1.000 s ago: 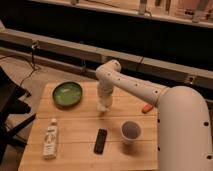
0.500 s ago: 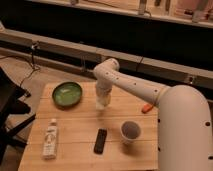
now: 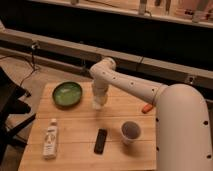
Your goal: Place the white sponge in the ceramic bowl
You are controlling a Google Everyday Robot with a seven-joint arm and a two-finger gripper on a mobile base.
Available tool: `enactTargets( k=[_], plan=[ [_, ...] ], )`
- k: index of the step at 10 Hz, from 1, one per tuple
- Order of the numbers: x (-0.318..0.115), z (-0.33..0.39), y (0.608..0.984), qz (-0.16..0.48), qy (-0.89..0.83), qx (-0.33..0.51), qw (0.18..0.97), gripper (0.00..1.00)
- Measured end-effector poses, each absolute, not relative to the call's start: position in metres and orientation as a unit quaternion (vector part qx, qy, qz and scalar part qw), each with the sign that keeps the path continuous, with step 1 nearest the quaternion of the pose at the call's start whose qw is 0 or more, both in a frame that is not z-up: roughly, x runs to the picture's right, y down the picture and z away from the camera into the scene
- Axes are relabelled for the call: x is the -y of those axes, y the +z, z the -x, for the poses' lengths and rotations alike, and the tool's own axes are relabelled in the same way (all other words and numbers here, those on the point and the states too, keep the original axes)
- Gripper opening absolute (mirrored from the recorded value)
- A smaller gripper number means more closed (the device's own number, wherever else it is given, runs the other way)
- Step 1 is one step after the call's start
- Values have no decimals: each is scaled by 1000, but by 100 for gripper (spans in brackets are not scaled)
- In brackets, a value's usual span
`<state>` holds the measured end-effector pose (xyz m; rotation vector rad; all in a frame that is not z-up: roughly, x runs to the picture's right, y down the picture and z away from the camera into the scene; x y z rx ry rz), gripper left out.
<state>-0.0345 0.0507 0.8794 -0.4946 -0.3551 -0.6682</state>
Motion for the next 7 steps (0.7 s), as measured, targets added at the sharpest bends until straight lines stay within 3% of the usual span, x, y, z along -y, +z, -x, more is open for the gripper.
enactTargets(
  k=[7],
  plan=[
    [-42, 55, 874, 228, -346, 180, 892, 3]
  ],
)
